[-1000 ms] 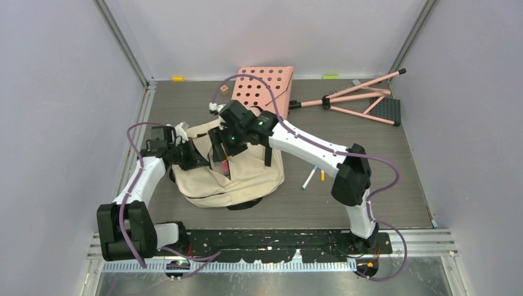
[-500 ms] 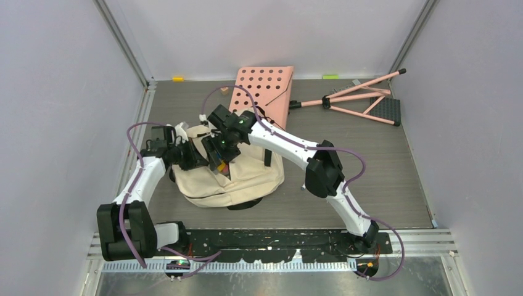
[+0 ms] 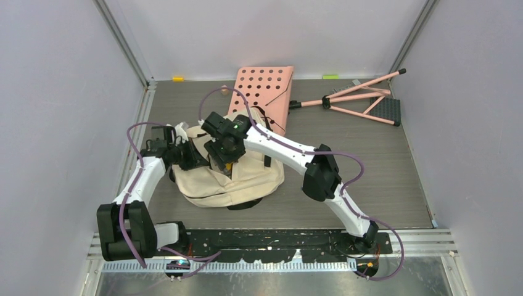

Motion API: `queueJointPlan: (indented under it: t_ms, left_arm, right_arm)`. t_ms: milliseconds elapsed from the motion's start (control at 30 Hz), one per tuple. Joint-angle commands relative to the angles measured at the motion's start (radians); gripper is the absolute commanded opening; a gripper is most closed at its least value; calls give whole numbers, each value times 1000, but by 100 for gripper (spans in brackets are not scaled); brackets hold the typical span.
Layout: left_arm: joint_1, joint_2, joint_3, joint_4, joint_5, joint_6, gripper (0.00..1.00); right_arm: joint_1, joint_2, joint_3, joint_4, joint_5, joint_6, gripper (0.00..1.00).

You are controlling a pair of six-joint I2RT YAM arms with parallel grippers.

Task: Pack the student bag
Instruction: Place the stationery in the student bag.

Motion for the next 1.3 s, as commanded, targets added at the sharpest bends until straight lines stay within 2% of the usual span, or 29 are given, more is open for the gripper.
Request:
queueJointPlan:
  t_ms: [0, 300, 500, 600, 700, 900, 1133, 1233, 1267]
  left_arm:
    - [4, -15, 6, 1, 3, 10, 0]
    - [4, -41, 8, -4, -16, 9, 0]
    - [4, -83, 13, -18, -8, -2, 0]
    - [4, -90, 20, -28, -19, 1, 0]
    - [4, -90, 17, -32, -25, 1, 0]
    - [4, -100, 21, -43, -28, -7, 0]
    - [4, -108, 20, -50, -34, -7, 0]
    - [4, -109, 18, -48, -33, -7, 0]
    - [4, -109, 18, -48, -33, -7, 0]
  right_arm:
    - [-4, -36, 5, 47, -33, -25, 37]
    - [1, 64, 84, 137, -359, -82, 39]
    - [-1, 151, 149, 163, -550, -61, 39]
    - [-2, 166, 149, 134, -453, -67, 38]
    - [-8, 160, 130, 91, -201, -66, 38]
    - [-29, 180, 125, 6, 65, -51, 36]
    - [-37, 142, 62, 3, 278, -25, 35]
    - [-39, 128, 61, 7, 345, -23, 40]
    - [-39, 122, 59, 15, 346, -25, 45]
